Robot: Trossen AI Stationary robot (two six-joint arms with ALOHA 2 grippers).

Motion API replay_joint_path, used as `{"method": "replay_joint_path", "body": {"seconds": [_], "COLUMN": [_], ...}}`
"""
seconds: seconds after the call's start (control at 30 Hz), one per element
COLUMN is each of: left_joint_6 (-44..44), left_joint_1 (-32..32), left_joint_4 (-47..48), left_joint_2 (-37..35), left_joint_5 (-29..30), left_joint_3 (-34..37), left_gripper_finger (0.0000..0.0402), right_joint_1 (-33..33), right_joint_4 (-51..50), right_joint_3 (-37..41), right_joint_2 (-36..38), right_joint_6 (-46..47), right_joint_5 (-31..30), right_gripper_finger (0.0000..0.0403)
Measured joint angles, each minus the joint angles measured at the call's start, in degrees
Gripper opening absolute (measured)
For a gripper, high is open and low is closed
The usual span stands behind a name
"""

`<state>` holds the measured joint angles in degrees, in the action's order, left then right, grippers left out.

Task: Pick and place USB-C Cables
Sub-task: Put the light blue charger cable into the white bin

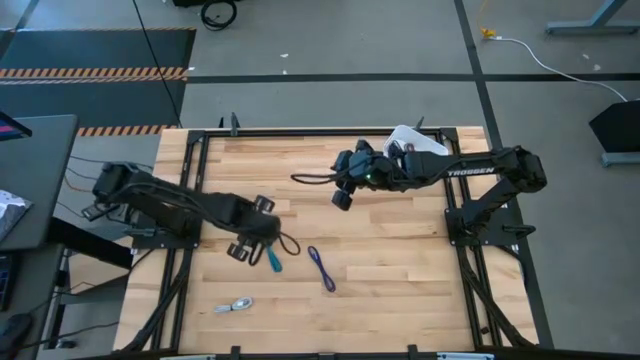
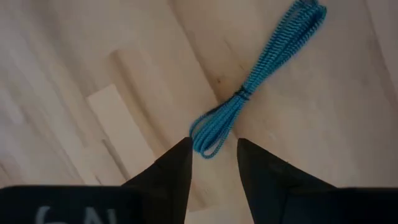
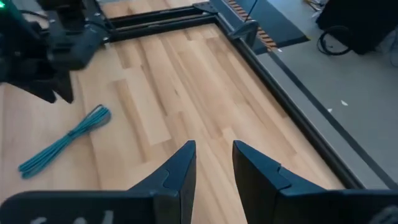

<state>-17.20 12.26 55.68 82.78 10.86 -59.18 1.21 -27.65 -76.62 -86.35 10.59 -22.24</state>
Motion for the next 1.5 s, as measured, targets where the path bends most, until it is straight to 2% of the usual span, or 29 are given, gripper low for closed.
{"method": "replay_joint_path", "body": {"seconds": [0.27,0.4,0.73,0.9,1.07,1.5], "left_joint_6": [-2.91,-1.49,2.23,3.04,2.85,2.29], "left_joint_1": [1.53,1.42,1.42,1.42,1.13,1.50], "left_joint_4": [-1.47,-2.70,-6.27,-9.63,-11.92,-9.77], "left_joint_2": [6.59,9.38,12.22,12.20,12.20,9.24], "left_joint_5": [2.01,2.01,0.29,1.68,3.37,5.04], "left_joint_3": [0.02,0.02,5.62,7.10,7.10,7.05], "left_gripper_finger": [0.0204,0.0223,0.0198,0.0192,0.0192,0.0192], "right_joint_1": [-4.53,-6.54,-9.31,-9.30,-9.04,-8.94], "right_joint_4": [-6.41,-8.24,-8.08,-7.96,-7.92,-7.98], "right_joint_3": [0.00,0.00,0.00,0.00,0.00,0.00], "right_joint_2": [0.00,0.00,0.08,0.11,0.13,0.15], "right_joint_6": [3.40,4.69,3.62,2.87,2.75,3.74], "right_joint_5": [-0.01,-0.30,-0.68,-1.97,-2.16,-2.18], "right_gripper_finger": [0.0111,0.0111,0.0111,0.0111,0.0111,0.0111]}}
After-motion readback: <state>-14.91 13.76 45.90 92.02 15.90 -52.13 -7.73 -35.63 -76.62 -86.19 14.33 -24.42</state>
